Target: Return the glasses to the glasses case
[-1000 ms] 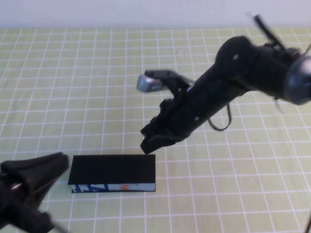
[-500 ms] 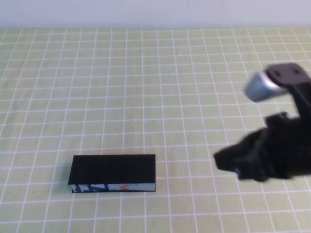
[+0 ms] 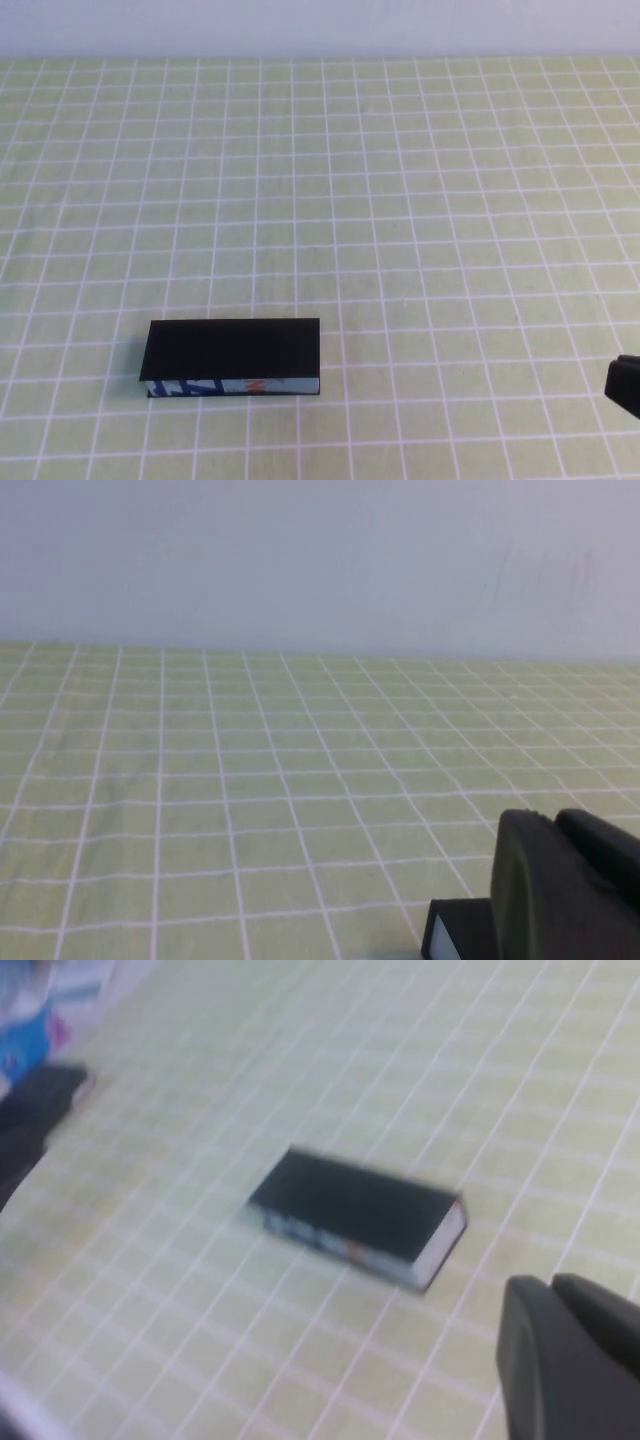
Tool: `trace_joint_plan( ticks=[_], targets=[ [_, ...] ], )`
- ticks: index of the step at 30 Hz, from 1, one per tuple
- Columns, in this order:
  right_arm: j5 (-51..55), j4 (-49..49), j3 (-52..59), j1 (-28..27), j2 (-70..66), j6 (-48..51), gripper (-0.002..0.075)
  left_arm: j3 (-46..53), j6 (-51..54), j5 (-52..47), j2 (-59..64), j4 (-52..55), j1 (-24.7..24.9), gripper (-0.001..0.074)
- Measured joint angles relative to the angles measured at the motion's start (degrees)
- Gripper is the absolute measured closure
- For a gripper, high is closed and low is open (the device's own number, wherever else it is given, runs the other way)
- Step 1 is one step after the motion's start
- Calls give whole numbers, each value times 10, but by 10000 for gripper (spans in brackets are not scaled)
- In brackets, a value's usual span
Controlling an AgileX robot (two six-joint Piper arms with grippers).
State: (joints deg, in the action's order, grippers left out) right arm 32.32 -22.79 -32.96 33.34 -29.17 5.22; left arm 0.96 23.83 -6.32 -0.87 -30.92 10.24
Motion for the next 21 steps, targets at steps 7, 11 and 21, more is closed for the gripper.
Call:
trace_joint_plan(
  ticks=[7,11,21],
  targets=[
    [-226,-7,129,0,30,0,742,3,0,-13,0,-5,0,736],
    [-349,-12,192,0,23,0,742,3,0,-40,0,-5,0,736],
    [-394,-17,287,0,21,11,742,3,0,-50,0,-5,0,736]
  ],
)
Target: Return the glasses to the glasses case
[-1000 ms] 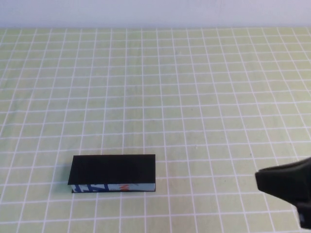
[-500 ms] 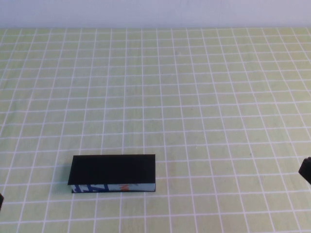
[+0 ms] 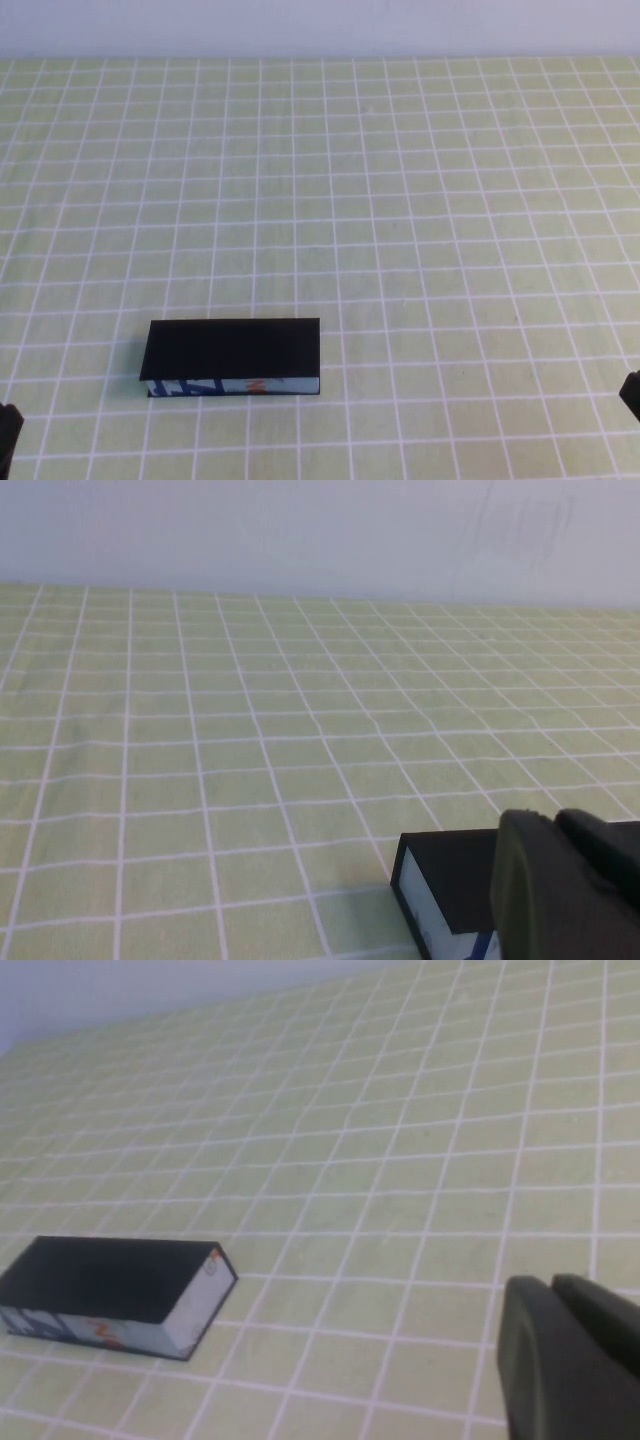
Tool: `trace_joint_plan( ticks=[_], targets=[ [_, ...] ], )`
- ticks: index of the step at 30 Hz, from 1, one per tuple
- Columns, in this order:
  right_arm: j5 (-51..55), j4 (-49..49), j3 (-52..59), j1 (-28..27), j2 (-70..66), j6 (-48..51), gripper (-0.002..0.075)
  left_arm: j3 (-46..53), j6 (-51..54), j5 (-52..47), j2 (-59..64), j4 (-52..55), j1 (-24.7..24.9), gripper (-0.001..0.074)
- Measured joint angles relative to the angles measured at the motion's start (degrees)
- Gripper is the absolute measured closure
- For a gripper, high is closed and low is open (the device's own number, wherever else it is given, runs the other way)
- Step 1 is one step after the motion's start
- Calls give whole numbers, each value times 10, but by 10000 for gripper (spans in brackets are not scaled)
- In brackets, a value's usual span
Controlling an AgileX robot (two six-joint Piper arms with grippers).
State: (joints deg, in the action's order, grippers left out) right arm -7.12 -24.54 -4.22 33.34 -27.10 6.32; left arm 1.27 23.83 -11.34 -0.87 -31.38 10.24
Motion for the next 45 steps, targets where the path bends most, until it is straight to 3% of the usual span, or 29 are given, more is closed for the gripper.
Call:
trace_joint_plan(
  ticks=[9,13,18,22,37,45],
  targets=[
    [-76,-60,39,-7,27,153,742,0,0,-11,0,0,0,736],
    [-50,-95,41,-103,95,212,742,0,0,-18,0,0,0,736],
    [78,-80,45,-233,217,223,742,0,-1,-20,0,0,0,736],
    [150,-70,46,-292,273,225,742,0,-1,-20,0,0,0,736],
    [157,-80,58,-299,276,224,742,0,-1,-21,0,0,0,736],
    [189,121,58,-299,276,41,742,0,-1,-21,0,0,0,736]
  ],
)
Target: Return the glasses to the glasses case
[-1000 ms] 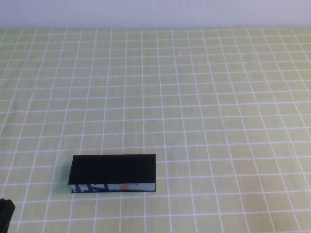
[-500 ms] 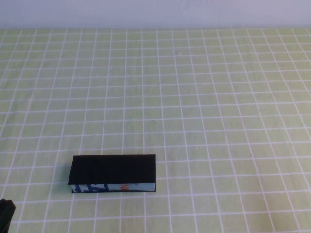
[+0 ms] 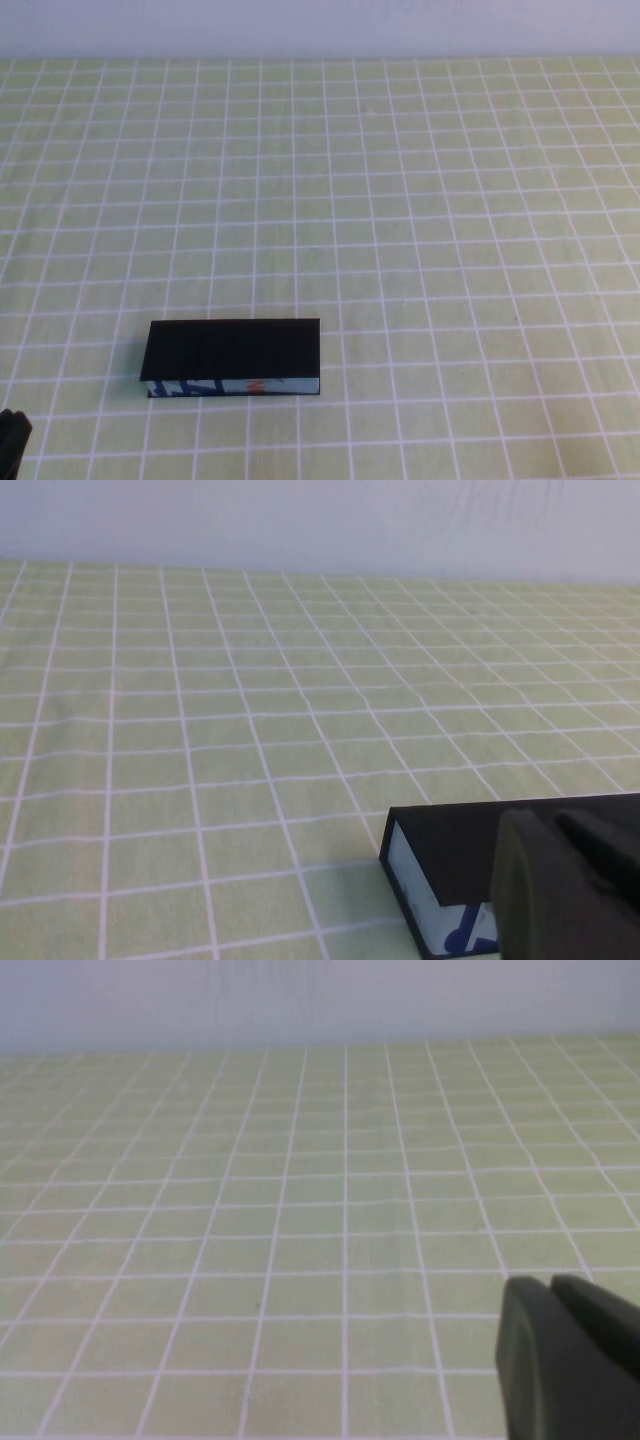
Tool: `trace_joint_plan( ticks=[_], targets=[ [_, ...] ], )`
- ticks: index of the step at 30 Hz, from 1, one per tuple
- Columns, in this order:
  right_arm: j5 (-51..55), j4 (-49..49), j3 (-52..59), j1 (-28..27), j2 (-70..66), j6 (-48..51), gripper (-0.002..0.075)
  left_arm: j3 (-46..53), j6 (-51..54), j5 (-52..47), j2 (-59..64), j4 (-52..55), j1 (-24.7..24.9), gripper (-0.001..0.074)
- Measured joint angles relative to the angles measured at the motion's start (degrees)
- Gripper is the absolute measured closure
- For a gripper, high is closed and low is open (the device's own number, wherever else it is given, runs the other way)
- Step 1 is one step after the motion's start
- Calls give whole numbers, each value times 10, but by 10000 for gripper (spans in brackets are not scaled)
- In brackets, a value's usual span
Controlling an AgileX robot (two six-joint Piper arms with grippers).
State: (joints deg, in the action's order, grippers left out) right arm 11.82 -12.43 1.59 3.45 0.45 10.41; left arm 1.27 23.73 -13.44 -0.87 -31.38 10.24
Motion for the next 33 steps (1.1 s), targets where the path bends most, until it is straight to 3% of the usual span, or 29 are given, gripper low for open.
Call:
trace_joint_plan(
  ticks=[8,33],
  targets=[
    [47,32,0,0,0,-20,742,0,0,0,0,0,0,736],
    [57,37,0,0,0,-22,742,0,0,0,0,0,0,736]
  ],
)
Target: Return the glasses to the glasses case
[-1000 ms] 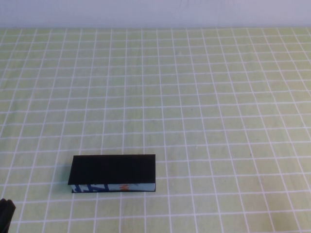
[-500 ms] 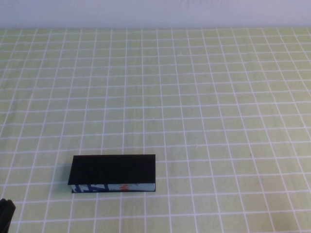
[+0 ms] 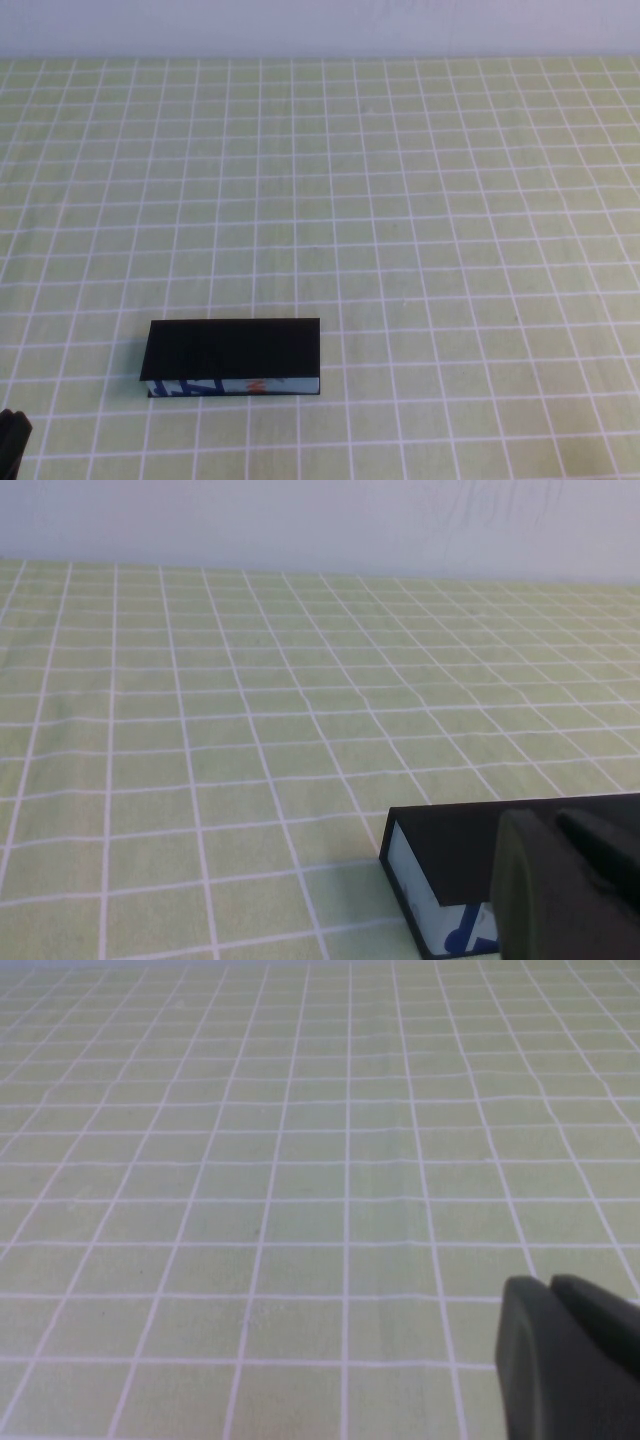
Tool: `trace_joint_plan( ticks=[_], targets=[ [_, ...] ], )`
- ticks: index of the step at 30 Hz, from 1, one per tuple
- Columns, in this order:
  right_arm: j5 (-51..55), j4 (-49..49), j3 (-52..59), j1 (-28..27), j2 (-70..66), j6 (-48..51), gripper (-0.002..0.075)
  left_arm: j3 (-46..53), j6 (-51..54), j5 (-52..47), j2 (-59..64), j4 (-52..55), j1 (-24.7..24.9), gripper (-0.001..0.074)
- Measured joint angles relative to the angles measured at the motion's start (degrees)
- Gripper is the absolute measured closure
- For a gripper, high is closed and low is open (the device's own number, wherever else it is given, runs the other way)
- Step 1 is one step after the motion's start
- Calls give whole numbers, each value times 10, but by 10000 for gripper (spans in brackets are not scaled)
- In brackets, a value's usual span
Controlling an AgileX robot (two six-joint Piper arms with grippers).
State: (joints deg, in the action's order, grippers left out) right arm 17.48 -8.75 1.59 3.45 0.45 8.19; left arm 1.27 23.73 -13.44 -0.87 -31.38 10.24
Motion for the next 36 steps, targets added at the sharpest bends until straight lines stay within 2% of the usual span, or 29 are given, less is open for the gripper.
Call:
trace_joint_plan(
  ticks=[6,11,14,23,36],
  targets=[
    [0,0,0,0,0,-1,742,0,-3,16,0,36,0,736],
    [0,0,0,0,0,-1,742,0,-144,62,0,193,-5,736],
    [0,0,0,0,0,-1,742,0,-183,67,0,229,-19,736],
    [0,-1,0,0,0,-1,743,0,-200,-69,0,243,-35,736],
    [0,-1,0,0,0,-1,743,0,-203,-72,0,243,-35,736]
  ],
)
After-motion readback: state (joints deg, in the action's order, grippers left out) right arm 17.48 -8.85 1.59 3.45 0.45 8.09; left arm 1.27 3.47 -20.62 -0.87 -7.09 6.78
